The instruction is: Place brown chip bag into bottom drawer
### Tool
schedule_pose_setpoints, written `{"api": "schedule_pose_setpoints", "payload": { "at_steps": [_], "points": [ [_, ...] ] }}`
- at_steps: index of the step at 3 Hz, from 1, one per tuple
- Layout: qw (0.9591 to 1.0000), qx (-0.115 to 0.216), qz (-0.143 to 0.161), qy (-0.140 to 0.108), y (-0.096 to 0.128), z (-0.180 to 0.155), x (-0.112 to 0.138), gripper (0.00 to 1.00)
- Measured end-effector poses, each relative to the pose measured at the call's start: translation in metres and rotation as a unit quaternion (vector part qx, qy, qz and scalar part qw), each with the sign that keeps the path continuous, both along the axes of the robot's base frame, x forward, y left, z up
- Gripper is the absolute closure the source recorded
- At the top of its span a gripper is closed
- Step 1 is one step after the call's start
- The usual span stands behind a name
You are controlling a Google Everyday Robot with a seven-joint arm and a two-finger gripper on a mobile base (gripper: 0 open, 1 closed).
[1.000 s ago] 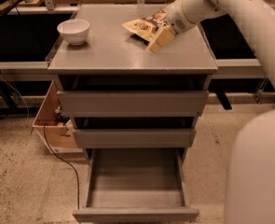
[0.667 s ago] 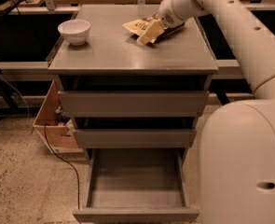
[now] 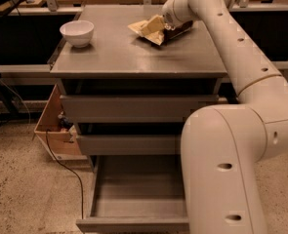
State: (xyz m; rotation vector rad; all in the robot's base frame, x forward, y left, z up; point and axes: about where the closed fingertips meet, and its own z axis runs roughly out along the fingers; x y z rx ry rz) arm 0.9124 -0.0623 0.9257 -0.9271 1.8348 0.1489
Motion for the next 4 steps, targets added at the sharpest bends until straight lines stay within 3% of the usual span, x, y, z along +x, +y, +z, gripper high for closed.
{"api": "schedule_pose_setpoints", "payload": {
  "at_steps": [1,2,3,4],
  "points": [
    [0.9978,0.053,-0.038,0.01,-0.002,-0.015,0.025,0.0],
    [0.9943,0.09,-0.047,0.031,0.01,-0.03,0.034,0.17],
    [0.9921,0.108,-0.05,0.04,0.016,-0.034,0.037,0.41],
    [0.9928,0.103,-0.048,0.038,0.015,-0.029,0.036,0.65]
  ]
}}
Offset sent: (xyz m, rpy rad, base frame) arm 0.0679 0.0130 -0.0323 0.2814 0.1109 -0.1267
